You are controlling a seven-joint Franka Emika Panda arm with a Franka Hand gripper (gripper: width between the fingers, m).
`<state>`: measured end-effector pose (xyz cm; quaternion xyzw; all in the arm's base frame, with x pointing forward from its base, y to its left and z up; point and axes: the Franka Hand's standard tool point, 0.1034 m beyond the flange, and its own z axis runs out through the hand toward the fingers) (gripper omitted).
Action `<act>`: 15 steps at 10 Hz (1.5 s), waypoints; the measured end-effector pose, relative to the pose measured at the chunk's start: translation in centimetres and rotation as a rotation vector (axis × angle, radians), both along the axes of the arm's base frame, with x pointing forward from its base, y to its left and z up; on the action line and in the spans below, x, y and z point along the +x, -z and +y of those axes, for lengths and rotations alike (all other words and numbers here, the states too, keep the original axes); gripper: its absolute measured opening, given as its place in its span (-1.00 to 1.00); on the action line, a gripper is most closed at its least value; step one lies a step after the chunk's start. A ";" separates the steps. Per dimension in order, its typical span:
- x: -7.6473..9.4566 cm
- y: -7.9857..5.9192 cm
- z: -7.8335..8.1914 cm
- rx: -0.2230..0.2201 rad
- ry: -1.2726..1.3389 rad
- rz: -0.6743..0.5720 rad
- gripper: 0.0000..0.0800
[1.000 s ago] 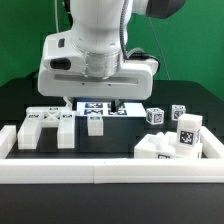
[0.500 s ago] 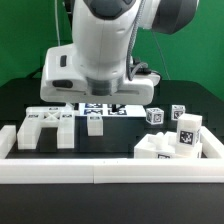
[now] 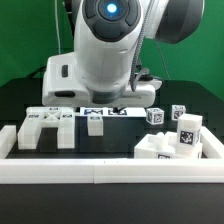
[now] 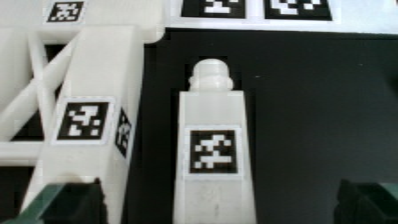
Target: Assemble chair
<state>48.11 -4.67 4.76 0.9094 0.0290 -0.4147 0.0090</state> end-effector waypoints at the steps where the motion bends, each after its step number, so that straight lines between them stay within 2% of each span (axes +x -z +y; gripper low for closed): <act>1: 0.0 0.1 -0.1 -0.002 0.003 0.001 0.62; 5: -0.2 0.4 0.0 -0.002 0.001 0.005 0.62; 7: 0.0 0.8 0.7 0.001 -0.007 -0.003 0.62; 11: -0.1 1.9 0.7 -0.002 -0.012 -0.010 0.62; 15: -0.1 2.4 0.6 -0.004 -0.013 -0.012 0.62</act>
Offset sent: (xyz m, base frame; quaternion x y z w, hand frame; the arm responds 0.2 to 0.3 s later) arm 0.0000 0.0000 0.0000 0.0000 0.0000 0.0000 1.0000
